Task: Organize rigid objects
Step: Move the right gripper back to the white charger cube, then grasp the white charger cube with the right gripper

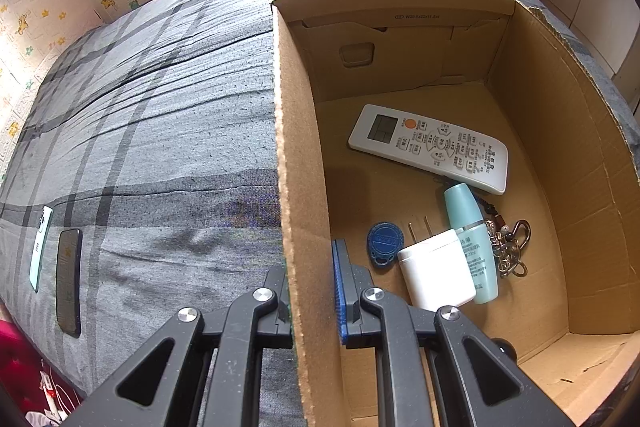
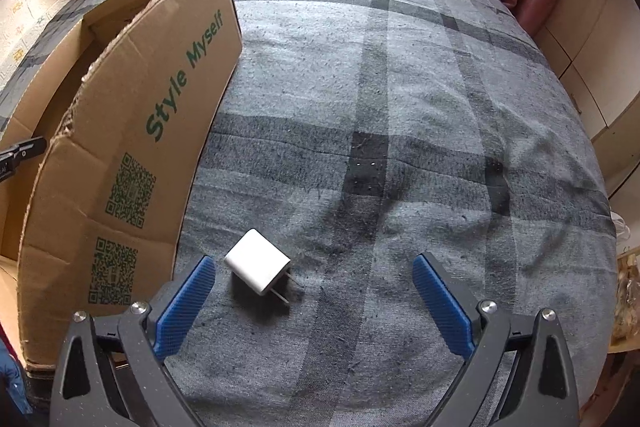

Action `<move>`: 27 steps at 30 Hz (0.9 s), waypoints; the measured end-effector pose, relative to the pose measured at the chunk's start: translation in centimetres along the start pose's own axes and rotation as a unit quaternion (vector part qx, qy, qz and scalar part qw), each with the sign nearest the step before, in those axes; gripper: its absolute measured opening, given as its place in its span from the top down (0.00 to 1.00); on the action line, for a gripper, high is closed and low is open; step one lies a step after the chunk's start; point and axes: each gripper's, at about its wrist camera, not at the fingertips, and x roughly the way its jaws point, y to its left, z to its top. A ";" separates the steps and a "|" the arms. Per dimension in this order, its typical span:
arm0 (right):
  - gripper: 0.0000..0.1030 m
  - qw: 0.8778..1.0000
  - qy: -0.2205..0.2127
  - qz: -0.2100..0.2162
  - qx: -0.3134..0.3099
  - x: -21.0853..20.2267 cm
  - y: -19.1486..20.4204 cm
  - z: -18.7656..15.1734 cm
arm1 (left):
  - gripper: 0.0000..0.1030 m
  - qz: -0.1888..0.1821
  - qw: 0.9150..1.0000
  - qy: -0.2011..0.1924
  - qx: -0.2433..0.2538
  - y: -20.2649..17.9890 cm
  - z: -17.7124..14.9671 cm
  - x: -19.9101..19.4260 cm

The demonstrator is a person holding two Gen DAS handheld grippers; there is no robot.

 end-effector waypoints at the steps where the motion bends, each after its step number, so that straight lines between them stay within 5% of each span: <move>1: 0.03 1.000 0.001 0.001 -0.003 0.2 0.2 0.0 | 0.86 0.000 1.000 0.000 0.000 0.0 0.0 0.0; 13: 0.27 0.999 0.021 0.021 -0.021 2.3 1.7 -0.1 | 0.86 0.001 1.000 -0.001 0.001 -0.2 -0.1 -0.1; 15: 0.38 0.999 0.025 0.027 -0.021 2.4 1.9 -0.1 | 0.86 0.001 1.000 0.000 0.001 -0.2 -0.1 -0.1; 17: 0.60 0.999 0.028 0.033 -0.024 2.5 2.2 -0.1 | 0.86 0.001 1.000 0.000 0.001 -0.2 -0.1 -0.1; 27: 0.60 0.999 0.024 0.019 -0.025 2.0 2.6 -0.2 | 0.86 0.001 1.000 -0.001 0.001 -0.2 -0.1 -0.1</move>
